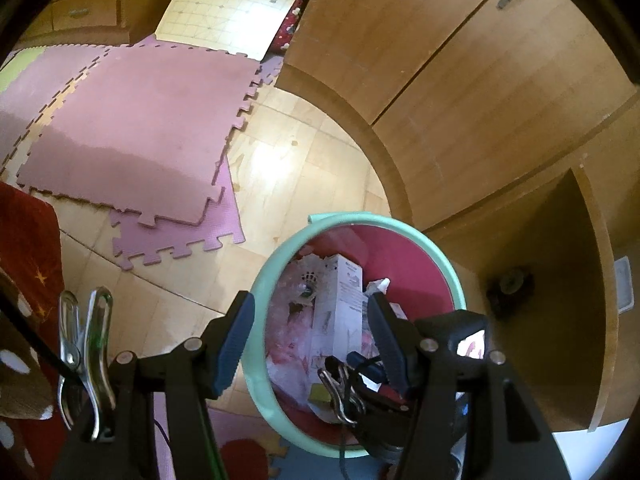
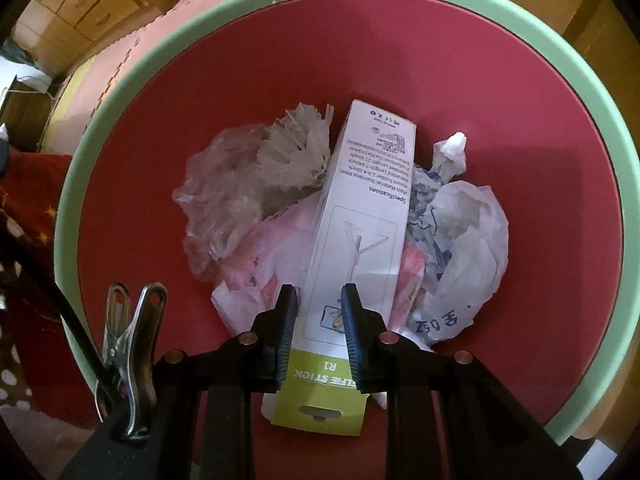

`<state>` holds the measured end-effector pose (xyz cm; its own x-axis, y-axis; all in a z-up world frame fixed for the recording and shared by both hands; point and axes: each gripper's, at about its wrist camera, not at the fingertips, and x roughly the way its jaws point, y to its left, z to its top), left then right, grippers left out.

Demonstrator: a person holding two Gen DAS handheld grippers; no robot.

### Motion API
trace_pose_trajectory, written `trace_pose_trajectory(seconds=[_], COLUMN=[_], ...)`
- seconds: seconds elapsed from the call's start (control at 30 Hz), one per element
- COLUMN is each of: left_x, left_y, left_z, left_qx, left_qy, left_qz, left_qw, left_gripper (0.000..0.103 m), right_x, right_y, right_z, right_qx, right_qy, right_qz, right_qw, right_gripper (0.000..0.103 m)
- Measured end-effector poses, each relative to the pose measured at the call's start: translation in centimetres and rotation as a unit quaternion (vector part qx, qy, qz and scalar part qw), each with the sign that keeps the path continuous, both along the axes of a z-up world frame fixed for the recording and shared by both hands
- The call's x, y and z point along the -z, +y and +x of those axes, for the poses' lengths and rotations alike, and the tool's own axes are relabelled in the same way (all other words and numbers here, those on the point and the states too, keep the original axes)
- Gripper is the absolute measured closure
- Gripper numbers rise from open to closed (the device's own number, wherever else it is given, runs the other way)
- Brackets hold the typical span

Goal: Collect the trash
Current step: 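Open both tools to drop the selfie stick box into the bucket, then move both tools back to the shelf, right tool toward the white plastic tray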

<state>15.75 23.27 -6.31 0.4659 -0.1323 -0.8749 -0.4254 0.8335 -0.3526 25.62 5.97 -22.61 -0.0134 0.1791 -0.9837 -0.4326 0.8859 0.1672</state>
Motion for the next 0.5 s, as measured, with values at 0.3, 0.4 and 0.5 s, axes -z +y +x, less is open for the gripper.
trace_pose_trajectory(seconds=[0.3,0.4,0.5], left_x=[-0.9,-1.8,-3.0], left_y=[-1.7,-2.4,-3.5], left_z=[-0.1,-0.4,-0.8], left_qx=[0.018,0.025,0.039], left_qy=[-0.007,-0.019,-0.03], left_qz=[0.021,0.021,0.037], left_qw=[0.9996,0.9993,0.9981], left_gripper=[0.042,0.042,0.042], right_x=[-4.6,-6.9,-9.4], right_y=[-0.5,-1.1,-1.5], right_z=[-2.0,-3.2,-4.0], right_qx=[-0.04,-0.066,-0.081], right_qy=[-0.049,-0.067,-0.085], right_qz=[0.018,0.03,0.044], right_qw=[0.998,0.995,0.992], right_gripper=[0.066,0.065,0.064])
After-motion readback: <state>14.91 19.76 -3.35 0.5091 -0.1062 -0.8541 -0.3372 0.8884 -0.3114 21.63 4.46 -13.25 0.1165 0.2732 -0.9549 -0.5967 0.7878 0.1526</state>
